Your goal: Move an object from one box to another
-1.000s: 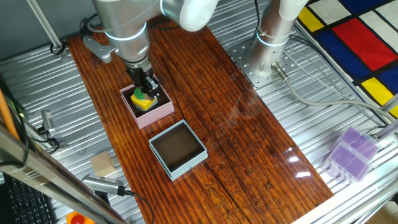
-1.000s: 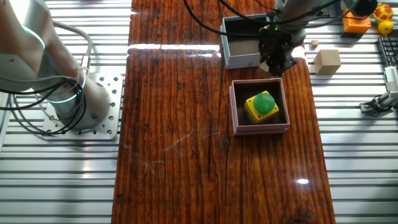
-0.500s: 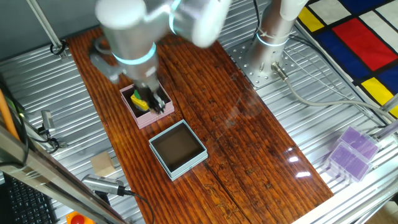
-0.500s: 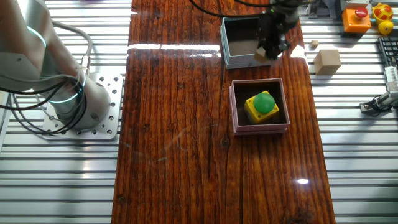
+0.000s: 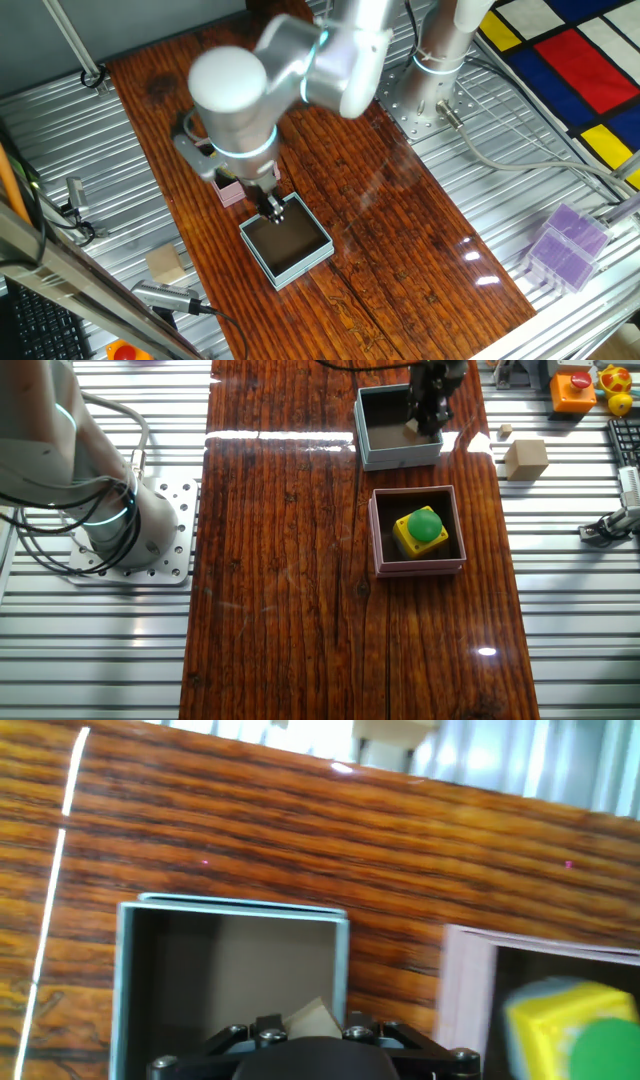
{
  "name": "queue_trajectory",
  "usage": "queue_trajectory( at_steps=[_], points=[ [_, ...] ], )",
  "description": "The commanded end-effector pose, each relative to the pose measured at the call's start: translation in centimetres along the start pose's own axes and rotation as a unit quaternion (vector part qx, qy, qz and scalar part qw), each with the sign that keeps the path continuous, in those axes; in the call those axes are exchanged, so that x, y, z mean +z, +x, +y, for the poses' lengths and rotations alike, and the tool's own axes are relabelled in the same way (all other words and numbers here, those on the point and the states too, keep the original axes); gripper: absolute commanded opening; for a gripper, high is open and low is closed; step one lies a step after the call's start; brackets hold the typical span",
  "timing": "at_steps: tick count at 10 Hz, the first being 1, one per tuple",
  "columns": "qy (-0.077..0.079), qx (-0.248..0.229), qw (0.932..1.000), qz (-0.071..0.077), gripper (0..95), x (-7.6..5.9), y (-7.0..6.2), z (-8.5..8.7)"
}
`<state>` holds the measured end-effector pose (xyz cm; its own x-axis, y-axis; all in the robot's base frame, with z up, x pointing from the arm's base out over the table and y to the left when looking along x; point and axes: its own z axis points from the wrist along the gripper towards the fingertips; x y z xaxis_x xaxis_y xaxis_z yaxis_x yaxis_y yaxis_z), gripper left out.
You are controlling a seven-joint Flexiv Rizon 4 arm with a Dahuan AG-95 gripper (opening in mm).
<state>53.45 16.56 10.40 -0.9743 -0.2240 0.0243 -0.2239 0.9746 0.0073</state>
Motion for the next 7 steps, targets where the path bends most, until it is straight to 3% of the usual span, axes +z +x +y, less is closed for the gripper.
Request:
queue_trajectory(
  at_steps=[1,6,7],
  points=[
    [-0.001,-0.004,1.0,-0.002,0.0,1.1,-0.2,0.2],
    [-0.007,-0.007,0.9999,-0.011,0.0,3.5,-0.5,0.1],
    [-0.007,-0.021,0.9997,-0.01,19.0,3.4,-0.5,0.1]
  ],
)
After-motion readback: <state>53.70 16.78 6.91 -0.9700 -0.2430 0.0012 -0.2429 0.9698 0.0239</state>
